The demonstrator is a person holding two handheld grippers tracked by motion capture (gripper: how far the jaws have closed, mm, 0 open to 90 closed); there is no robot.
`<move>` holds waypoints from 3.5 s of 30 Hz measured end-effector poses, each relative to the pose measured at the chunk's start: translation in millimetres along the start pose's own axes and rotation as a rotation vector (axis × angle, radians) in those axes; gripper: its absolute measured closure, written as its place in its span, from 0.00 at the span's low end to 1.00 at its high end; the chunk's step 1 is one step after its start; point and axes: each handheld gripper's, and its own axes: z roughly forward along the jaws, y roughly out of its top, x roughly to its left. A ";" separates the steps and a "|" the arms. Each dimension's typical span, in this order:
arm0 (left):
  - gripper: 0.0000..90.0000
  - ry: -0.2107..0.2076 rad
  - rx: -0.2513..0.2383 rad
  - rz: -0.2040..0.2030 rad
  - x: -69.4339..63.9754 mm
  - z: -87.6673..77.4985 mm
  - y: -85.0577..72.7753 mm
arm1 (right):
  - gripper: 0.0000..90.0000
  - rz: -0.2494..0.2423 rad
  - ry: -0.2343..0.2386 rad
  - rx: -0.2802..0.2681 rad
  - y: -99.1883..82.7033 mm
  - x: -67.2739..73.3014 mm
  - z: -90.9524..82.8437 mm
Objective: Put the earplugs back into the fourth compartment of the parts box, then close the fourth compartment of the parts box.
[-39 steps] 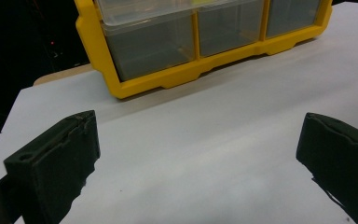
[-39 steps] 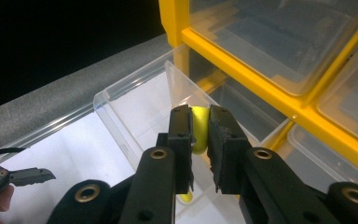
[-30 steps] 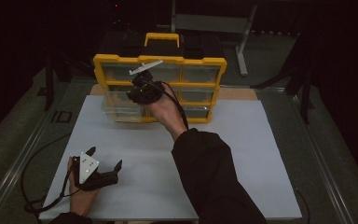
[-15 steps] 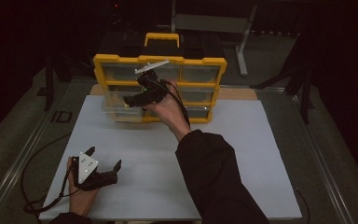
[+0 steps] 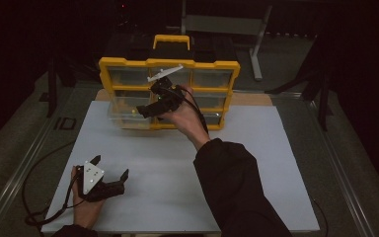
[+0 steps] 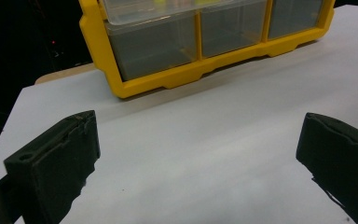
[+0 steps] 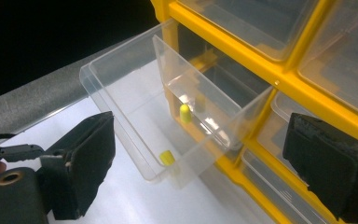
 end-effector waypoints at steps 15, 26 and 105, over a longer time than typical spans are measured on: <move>0.00 -0.001 0.001 0.001 -0.1 0.1 -0.1 | 0.10 -0.033 -0.002 0.036 -8.2 -4.9 -6.8; 0.00 -0.001 0.004 0.001 -0.2 0.1 -0.1 | 0.10 -0.054 -0.005 0.070 -18.7 -8.4 -9.2; 0.00 0.001 0.002 0.001 -0.2 -0.1 -0.2 | 0.99 -0.079 0.033 -0.074 -66.6 25.9 28.7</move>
